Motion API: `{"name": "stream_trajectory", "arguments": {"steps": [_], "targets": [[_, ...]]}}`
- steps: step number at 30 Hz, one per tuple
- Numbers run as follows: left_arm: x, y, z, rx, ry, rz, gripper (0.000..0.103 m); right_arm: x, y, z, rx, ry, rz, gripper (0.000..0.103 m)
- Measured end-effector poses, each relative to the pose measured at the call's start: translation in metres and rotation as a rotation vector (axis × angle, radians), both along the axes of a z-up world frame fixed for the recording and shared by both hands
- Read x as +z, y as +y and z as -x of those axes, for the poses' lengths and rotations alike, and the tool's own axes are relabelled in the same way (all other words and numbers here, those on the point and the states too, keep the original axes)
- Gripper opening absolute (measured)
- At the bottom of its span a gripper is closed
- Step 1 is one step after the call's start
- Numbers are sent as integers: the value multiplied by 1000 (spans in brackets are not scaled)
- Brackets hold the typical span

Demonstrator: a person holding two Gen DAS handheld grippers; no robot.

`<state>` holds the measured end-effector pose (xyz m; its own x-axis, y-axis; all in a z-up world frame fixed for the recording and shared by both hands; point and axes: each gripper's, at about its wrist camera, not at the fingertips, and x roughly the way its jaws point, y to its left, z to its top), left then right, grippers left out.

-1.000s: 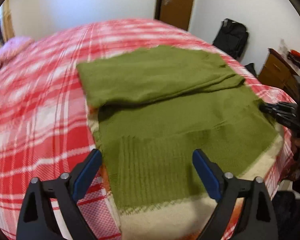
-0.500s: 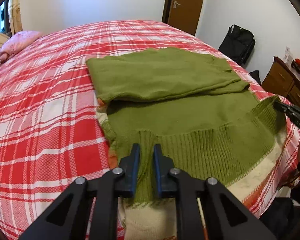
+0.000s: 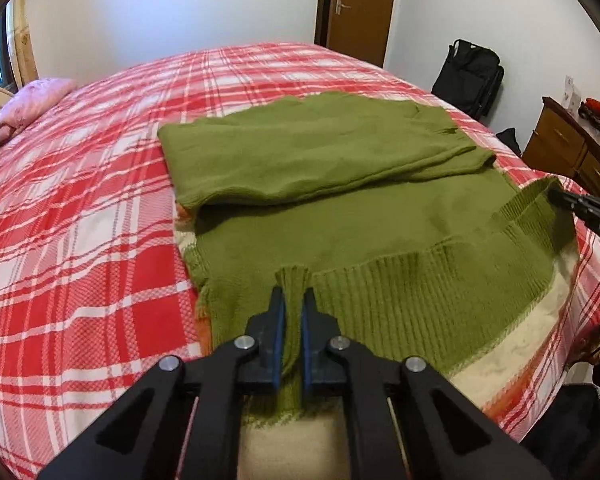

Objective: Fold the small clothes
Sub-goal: 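Lift the folded edge with both grippers and fold it toward the collar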

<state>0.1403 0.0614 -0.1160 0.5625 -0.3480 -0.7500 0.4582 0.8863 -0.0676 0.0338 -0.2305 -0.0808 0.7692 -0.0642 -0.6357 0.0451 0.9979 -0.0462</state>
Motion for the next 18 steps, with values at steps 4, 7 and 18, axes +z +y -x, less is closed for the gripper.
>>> {"name": "stream_trajectory", "arguments": {"steps": [4,7,18], "targets": [[17,7,2,35,-9,62,7,14,5,1,16,-33,13,4],[37,15,-1,68,-32,120,7,25,9,-3,29,-61,16,4],[57,16,-10,100,-78,143,7,51,16,-19,43,-119,70,4]]}}
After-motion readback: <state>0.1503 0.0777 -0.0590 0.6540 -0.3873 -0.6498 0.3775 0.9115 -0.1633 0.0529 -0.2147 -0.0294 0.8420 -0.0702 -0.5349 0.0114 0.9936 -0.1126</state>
